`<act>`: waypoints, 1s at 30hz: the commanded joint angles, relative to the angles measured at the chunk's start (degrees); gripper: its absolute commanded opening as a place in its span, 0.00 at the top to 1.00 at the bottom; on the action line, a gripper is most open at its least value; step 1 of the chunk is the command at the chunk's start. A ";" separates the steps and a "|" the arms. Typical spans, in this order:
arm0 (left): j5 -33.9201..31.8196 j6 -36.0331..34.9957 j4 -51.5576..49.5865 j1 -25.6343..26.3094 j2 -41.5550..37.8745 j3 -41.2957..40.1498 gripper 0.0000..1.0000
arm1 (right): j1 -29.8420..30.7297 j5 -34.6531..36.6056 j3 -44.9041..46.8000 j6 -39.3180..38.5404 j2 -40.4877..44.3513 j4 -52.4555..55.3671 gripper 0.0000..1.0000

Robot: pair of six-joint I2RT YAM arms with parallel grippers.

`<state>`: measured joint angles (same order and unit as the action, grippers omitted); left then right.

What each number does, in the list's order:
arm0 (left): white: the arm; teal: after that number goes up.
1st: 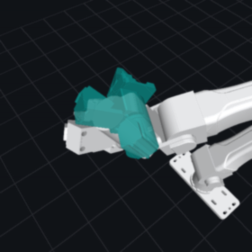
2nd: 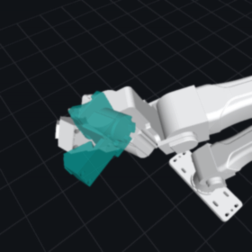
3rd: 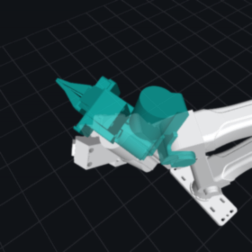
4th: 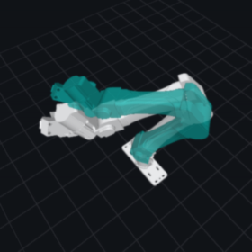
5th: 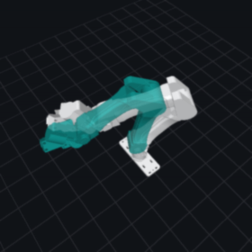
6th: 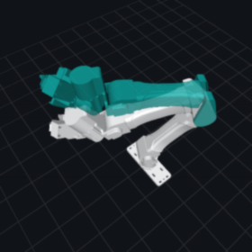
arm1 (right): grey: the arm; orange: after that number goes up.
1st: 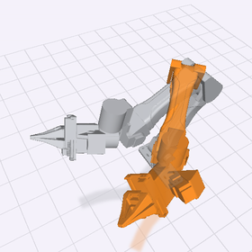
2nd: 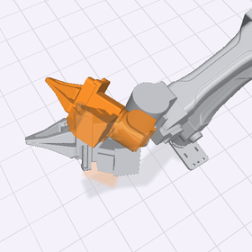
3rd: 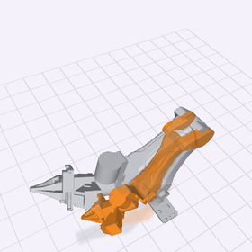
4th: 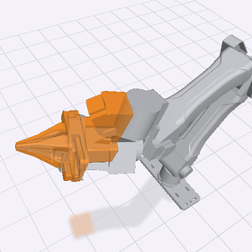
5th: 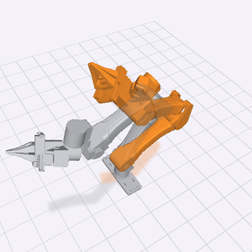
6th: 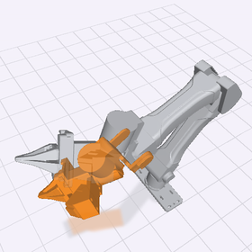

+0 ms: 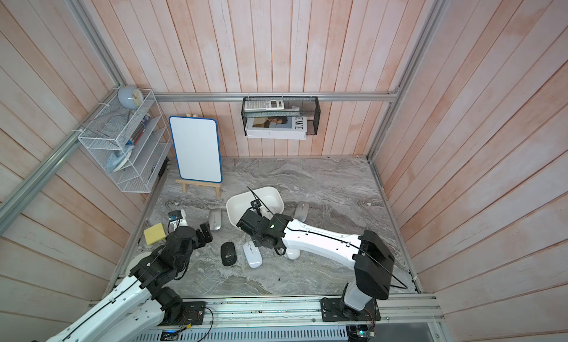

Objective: Take out the mouse from the storage box
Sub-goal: Place the mouse at the center of the board, then pick up the mouse from the storage box.

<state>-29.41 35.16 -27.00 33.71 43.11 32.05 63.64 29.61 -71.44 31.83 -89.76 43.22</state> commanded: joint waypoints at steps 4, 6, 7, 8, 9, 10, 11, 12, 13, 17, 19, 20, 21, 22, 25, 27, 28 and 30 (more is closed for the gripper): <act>15.67 -5.41 -0.57 -0.24 17.15 15.87 0.00 | -5.48 6.08 9.92 -2.29 9.13 -4.28 0.19; 19.29 -7.26 -2.74 -0.23 22.99 21.14 0.00 | -6.97 6.24 13.04 -2.72 12.01 -6.59 0.19; 20.92 -8.21 -4.05 -0.26 25.94 23.86 0.00 | -7.54 6.42 14.93 -3.25 13.50 -8.02 0.19; 22.06 -9.03 -5.33 -0.19 29.00 26.55 0.00 | -8.10 6.44 16.56 -3.74 15.00 -9.21 0.18; 22.75 -9.54 -6.50 -0.15 31.30 28.57 0.00 | -8.48 6.43 17.80 -3.88 16.18 -9.88 0.18; 23.46 -10.14 -7.39 -0.18 33.62 30.86 0.00 | -8.91 6.43 19.14 -3.97 17.50 -10.51 0.18; 23.88 -10.59 -8.15 -0.12 35.78 32.84 0.00 | -9.40 6.39 20.46 -4.13 18.81 -11.03 0.18; 24.08 -10.81 -8.77 -0.05 37.50 34.49 0.00 | -9.81 6.27 21.56 -4.35 19.85 -11.66 0.17; 24.43 -11.11 -9.55 -0.10 39.62 36.39 0.00 | -10.24 6.26 22.80 -4.50 20.97 -12.11 0.17; 25.86 -12.01 -12.61 0.14 47.44 42.81 0.00 | -12.00 6.30 27.40 -4.85 24.78 -13.72 0.16; 26.42 -12.68 -14.08 0.47 51.07 45.50 0.02 | -12.97 6.02 29.54 -4.92 26.30 -14.75 0.15; 26.52 -13.05 -14.86 0.74 52.91 46.95 0.02 | -13.51 5.71 30.55 -4.93 27.07 -15.14 0.15; 26.58 -13.33 -15.56 0.97 54.58 48.44 0.03 | -14.07 5.40 31.33 -5.01 27.60 -15.56 0.15; 26.30 -13.51 -16.64 1.20 56.38 49.51 0.03 | -14.53 5.02 32.26 -5.08 28.19 -16.15 0.15; 26.07 -14.45 -18.46 2.04 60.71 52.95 0.05 | -15.99 4.20 34.19 -5.35 29.21 -17.39 0.14; 25.58 -15.09 -19.08 2.68 63.04 54.46 0.05 | -16.84 3.58 35.05 -5.51 29.57 -17.98 0.14; 25.47 -15.37 -19.52 2.96 64.12 55.21 0.05 | -17.25 3.09 35.34 -5.60 29.61 -18.39 0.14; 25.34 -15.88 -20.14 3.21 66.13 56.56 0.05 | -17.83 2.29 35.75 -5.80 29.63 -19.16 0.14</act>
<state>-4.27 21.26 -44.56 36.45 107.55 86.02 46.54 33.10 -36.29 26.79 -60.80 26.46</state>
